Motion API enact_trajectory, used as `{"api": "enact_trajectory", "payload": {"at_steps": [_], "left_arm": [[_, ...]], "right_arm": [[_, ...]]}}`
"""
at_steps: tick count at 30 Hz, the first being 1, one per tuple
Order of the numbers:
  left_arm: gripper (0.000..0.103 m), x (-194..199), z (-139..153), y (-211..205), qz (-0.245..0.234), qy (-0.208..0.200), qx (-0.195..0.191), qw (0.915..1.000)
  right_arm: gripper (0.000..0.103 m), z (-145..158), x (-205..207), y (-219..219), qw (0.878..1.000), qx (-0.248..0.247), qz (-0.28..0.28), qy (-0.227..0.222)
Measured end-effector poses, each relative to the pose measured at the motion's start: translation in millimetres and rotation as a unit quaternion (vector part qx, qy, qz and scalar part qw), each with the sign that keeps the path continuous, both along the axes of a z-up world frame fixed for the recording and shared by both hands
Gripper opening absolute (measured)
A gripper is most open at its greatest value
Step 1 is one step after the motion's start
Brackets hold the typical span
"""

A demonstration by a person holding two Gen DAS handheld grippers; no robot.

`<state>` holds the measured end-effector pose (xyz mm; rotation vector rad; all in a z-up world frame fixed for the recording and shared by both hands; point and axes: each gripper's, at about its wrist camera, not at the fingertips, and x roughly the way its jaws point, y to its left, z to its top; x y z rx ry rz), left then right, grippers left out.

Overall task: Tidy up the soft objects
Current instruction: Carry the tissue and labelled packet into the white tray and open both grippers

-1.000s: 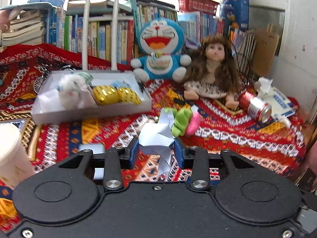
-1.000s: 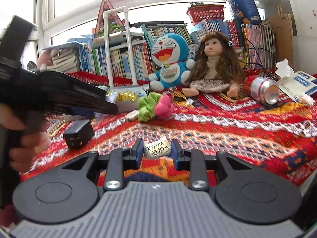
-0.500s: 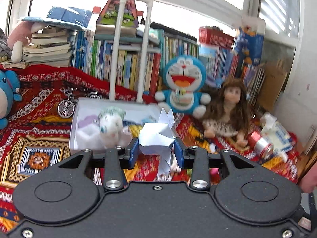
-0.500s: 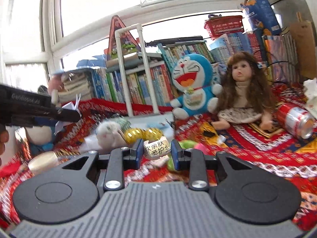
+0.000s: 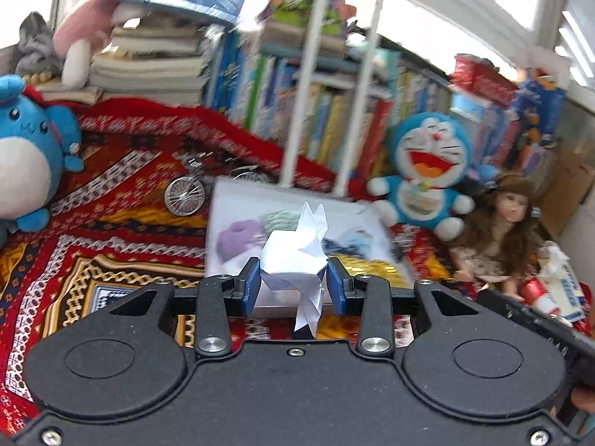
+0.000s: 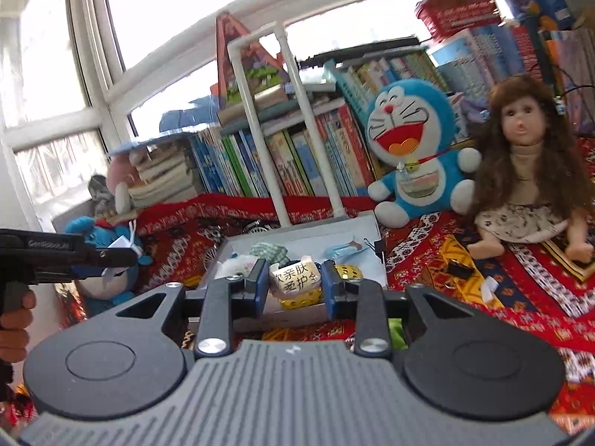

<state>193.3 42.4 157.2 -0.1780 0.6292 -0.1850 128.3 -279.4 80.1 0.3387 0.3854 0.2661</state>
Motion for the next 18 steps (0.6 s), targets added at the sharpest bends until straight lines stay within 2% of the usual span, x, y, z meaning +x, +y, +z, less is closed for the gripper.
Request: {"api": "enact_trajectory", "payload": {"at_steps": [3, 9, 18], "left_arm": [[0.036, 21.4, -8.4, 4.1, 0.01, 0.016, 0.009, 0.9998], [0.036, 66.4, -24.1, -0.8, -0.002, 0.037, 0.031, 0.9988], [0.036, 127.8, -35.1, -17.0, -0.014, 0.06, 0.08, 0.9949]], "right_arm": [[0.035, -3.8, 34.9, 4.3, 1.0, -0.002, 0.005, 0.027], [0.035, -12.4, 93.2, 12.8, 0.997, -0.024, -0.007, 0.066], [0.035, -27.5, 146.4, 23.2, 0.993, -0.057, -0.012, 0.099]]}}
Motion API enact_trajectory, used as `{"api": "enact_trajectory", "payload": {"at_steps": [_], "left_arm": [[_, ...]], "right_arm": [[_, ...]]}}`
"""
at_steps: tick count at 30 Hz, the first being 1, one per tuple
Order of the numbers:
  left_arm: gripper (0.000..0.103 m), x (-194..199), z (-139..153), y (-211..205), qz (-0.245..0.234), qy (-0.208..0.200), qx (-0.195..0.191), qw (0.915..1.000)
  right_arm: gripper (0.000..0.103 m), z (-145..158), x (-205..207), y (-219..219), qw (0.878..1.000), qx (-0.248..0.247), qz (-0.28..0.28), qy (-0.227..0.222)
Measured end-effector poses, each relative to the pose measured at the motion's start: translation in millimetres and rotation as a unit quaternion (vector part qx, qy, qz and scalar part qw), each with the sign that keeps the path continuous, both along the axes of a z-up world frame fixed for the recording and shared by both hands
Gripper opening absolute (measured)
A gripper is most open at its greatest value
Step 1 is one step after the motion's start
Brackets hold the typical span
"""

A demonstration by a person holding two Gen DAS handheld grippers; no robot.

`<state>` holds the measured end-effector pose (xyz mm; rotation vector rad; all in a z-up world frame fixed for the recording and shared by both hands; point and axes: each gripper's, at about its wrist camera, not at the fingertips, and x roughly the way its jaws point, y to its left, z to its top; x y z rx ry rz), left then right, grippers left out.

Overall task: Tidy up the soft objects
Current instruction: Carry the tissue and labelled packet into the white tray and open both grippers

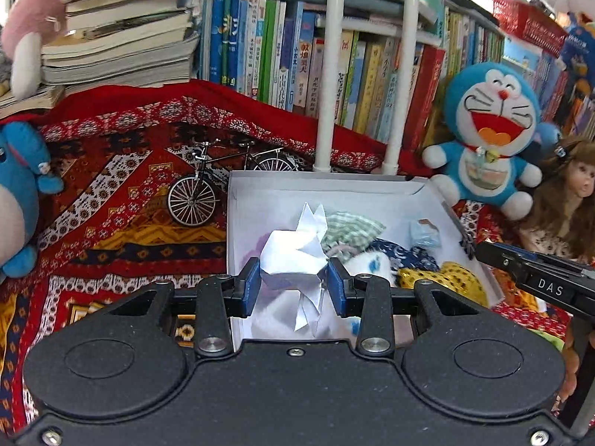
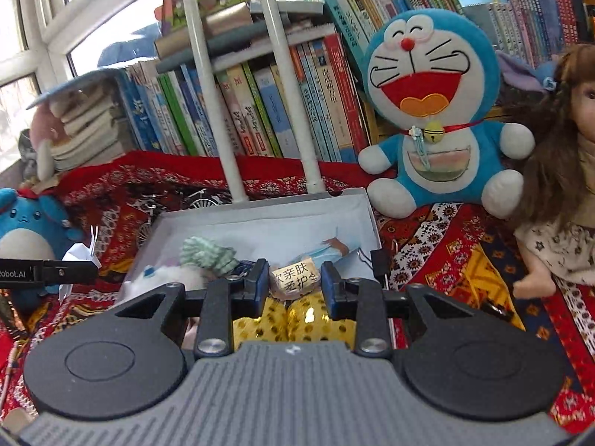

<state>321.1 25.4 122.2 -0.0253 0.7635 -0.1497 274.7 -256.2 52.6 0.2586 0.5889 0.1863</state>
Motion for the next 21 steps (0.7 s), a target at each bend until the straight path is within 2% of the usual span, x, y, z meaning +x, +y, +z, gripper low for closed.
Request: {"api": "enact_trajectory", "payload": {"at_steps": [10, 21], "left_arm": [[0.036, 41.9, -25.3, -5.6, 0.005, 0.023, 0.012, 0.9996], [0.037, 65.8, -40.9, -9.5, 0.005, 0.04, 0.009, 0.9991]], "right_arm": [[0.035, -16.8, 39.2, 5.7, 1.0, -0.006, 0.004, 0.024], [0.036, -29.0, 67.6, 10.1, 0.998, -0.004, 0.009, 0.056]]}}
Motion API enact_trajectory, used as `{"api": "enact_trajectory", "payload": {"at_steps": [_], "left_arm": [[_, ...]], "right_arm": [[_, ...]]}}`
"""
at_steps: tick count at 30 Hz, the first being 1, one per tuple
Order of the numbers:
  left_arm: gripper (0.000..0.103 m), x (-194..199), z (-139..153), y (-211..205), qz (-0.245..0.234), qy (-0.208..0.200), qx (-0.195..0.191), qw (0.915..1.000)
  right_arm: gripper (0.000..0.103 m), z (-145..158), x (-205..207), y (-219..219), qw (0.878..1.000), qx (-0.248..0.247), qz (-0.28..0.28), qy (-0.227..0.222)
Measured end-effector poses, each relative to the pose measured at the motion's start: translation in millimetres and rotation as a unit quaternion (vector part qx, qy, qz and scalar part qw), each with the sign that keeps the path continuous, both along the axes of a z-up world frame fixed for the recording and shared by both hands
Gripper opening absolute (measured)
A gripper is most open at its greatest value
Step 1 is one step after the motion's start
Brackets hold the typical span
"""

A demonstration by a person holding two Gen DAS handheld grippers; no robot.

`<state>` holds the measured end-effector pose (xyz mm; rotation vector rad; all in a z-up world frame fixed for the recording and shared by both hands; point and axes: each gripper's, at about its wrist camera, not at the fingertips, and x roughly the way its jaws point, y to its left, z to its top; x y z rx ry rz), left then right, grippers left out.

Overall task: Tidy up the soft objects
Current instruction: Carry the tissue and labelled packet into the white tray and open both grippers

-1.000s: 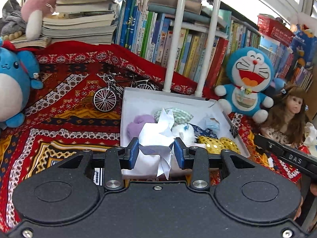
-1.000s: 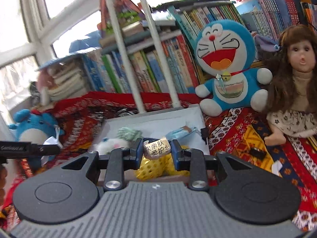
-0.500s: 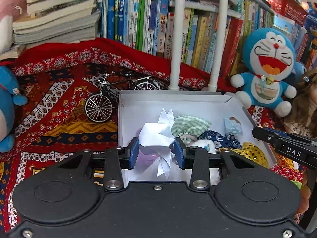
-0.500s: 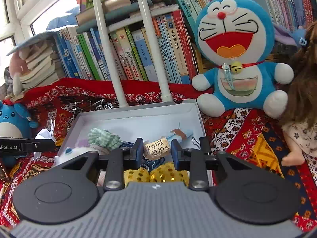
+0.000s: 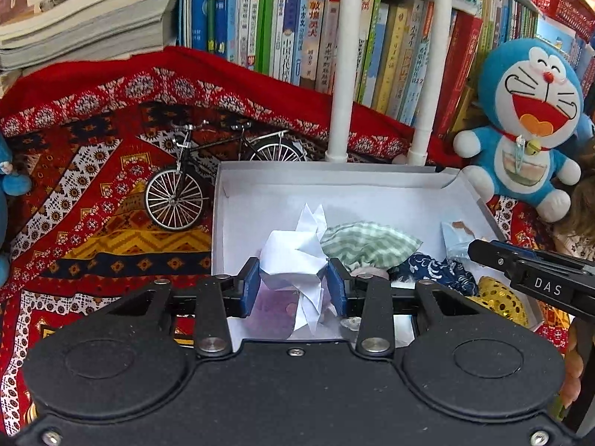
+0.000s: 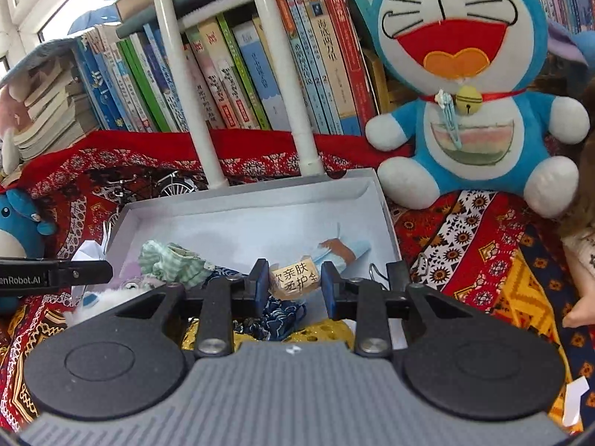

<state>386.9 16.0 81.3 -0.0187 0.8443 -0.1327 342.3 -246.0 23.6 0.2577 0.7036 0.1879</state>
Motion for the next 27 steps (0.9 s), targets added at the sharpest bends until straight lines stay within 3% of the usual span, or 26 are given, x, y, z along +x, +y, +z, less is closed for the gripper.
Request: {"api": "enact_trajectory", "payload": {"at_steps": [14, 19, 23, 25, 27], "left_arm": [[0.037, 3.6, -12.5, -0.6, -0.002, 0.011, 0.003, 0.9999], [0.049, 0.5, -11.5, 2.9, 0.003, 0.008, -0.002, 1.0], [0.061, -6.7, -1.5, 3.5, 0.007, -0.003, -0.004, 1.0], [0.071, -11.5, 5.4, 2.7, 0.007, -0.011, -0.005, 0.9999], [0.075, -17.6, 12.4, 0.6, 0.004, -0.02, -0.002, 0.9998]], "right_arm": [[0.037, -10.9, 6.9, 2.4, 1.0, -0.006, 0.004, 0.027], [0.041, -10.3, 4.4, 1.4, 1.0, 0.005, 0.003, 0.021], [0.059, -4.1, -0.8, -0.4, 1.0, 0.011, 0.001, 0.012], [0.06, 1.0, -4.6, -0.4, 1.0, 0.007, 0.002, 0.006], [0.062, 7.1, -10.0, -0.8, 1.0, 0.004, 0.004, -0.003]]}}
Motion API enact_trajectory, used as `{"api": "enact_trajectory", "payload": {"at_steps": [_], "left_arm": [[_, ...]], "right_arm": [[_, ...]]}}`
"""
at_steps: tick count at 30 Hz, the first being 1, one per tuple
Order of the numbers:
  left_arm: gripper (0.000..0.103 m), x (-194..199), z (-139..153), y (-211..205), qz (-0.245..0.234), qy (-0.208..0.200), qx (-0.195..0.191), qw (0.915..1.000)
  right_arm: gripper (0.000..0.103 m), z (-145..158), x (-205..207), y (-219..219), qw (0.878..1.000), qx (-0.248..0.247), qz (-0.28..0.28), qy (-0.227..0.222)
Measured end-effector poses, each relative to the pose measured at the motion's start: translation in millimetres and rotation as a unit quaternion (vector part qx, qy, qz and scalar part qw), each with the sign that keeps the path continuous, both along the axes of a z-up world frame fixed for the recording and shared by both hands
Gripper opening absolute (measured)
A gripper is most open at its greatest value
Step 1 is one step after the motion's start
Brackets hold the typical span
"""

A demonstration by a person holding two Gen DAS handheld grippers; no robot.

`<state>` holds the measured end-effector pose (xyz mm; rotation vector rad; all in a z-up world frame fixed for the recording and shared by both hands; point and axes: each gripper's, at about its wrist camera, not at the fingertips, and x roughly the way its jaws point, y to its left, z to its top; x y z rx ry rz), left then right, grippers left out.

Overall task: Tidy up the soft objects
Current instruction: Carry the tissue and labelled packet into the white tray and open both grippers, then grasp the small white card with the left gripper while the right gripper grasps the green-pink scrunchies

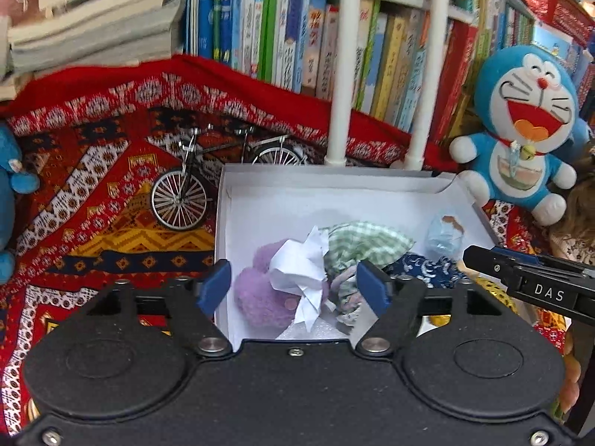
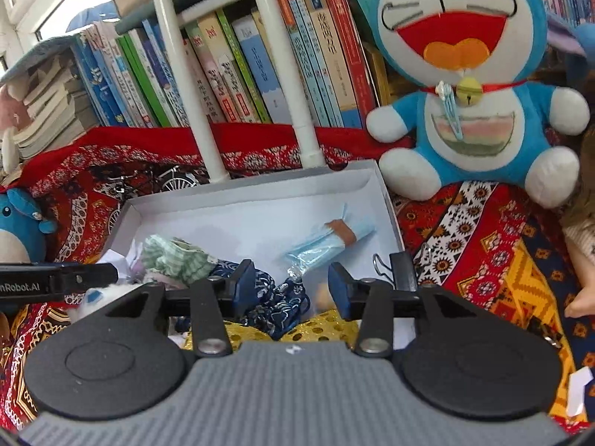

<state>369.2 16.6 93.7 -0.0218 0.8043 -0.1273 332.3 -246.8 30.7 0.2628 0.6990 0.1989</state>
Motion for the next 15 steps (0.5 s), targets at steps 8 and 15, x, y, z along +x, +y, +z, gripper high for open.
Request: {"api": "enact_trajectory", "payload": {"at_steps": [8, 15], "left_arm": [[0.082, -45.6, 34.9, -18.4, -0.037, -0.047, 0.009, 0.9982], [0.084, -97.2, 48.5, -44.1, -0.07, -0.067, 0.003, 0.9953]], "right_arm": [[0.077, 33.8, -41.0, -12.2, 0.999, -0.019, 0.009, -0.047], [0.087, 51.8, -87.6, -29.7, 0.995, -0.034, 0.014, -0.088]]}}
